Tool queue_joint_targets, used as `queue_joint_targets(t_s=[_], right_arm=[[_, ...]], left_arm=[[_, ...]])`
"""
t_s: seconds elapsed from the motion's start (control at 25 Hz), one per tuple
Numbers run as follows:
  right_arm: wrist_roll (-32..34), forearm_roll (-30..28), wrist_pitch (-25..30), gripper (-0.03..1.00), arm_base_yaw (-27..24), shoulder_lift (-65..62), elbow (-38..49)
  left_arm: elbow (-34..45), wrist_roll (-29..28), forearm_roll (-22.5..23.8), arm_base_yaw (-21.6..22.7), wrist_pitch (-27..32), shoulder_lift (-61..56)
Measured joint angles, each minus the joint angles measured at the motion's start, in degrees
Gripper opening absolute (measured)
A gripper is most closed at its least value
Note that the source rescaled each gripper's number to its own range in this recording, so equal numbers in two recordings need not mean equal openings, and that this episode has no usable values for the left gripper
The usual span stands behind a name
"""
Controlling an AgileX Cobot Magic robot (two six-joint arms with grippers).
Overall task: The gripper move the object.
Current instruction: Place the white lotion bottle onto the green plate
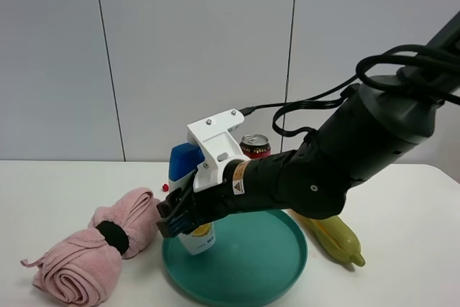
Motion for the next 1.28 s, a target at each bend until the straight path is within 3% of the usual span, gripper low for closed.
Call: queue_joint_targets(t_s=[1.16,1.2,1.28], right_arm=[[-0.71,0.01,-2.76,0.0,0.0,1.91,-0.06],[-0.71,0.01,-2.82,0.02,0.0,1.91,-0.06],[-0.21,0.01,-3.57,0.16,0.0,1.91,-0.06]], left_arm=[[0.0,0.0,0.0,0.0,0.0,0.0],[0.0,0.0,0.0,0.0,0.0,0.0],[0.0,0.0,0.0,0.0,0.0,0.0]])
